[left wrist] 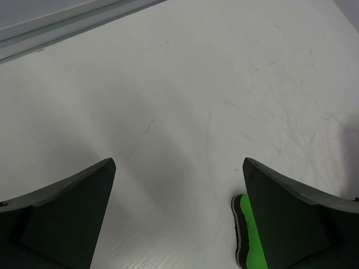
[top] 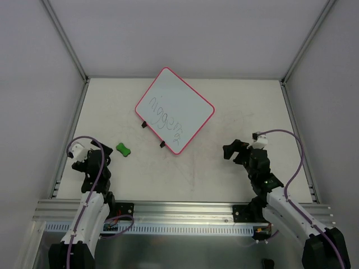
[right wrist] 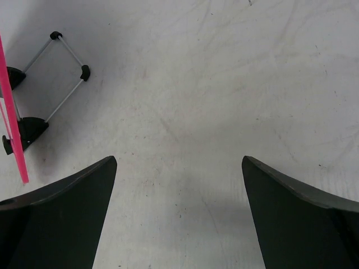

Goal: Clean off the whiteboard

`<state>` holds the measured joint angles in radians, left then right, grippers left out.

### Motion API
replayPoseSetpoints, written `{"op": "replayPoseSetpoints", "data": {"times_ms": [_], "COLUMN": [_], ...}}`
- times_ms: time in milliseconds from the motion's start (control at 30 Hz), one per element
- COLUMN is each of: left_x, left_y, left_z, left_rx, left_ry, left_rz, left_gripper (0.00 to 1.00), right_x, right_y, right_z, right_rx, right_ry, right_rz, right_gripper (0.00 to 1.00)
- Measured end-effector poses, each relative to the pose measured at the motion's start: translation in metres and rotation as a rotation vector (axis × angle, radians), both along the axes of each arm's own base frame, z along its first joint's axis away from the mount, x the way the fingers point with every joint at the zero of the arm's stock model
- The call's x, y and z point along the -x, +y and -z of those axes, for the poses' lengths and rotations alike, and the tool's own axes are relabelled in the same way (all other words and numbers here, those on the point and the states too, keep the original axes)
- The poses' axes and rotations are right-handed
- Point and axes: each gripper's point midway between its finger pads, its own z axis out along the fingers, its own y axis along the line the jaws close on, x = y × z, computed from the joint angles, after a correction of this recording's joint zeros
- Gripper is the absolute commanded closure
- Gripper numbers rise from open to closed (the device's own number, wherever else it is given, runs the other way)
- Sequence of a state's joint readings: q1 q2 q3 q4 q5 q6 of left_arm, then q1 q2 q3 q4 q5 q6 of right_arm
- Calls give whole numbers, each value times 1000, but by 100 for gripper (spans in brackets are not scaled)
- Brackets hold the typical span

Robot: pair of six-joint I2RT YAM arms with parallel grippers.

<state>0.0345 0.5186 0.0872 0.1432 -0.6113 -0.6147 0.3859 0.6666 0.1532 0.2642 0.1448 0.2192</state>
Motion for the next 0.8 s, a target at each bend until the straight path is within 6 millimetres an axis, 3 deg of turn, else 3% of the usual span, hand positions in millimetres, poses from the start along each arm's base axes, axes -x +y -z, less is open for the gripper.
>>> {"op": "replayPoseSetpoints", "data": {"times_ms": [200,333,567,800], "left_x": [3,-6,-22,-20], "left_y": [0,-6,-35,-58], "left_z": [11,-4,-24,-27], "left_rx": [4,14,82,158], "left_ry": [60,38,8,-21], "left_rz": [1,38,203,306], "left_gripper": [1,1,1,1], "right_x": [2,5,7,4], "right_y": [6,23,50,73], "right_z": [-2,-14,-33,-42], "right_rx": [-4,-38,-124,-227], "right_ry": [-8,-52,-135,-154], "right_rz": [-40,-139,-278,-369], "right_gripper": [1,1,1,1]}}
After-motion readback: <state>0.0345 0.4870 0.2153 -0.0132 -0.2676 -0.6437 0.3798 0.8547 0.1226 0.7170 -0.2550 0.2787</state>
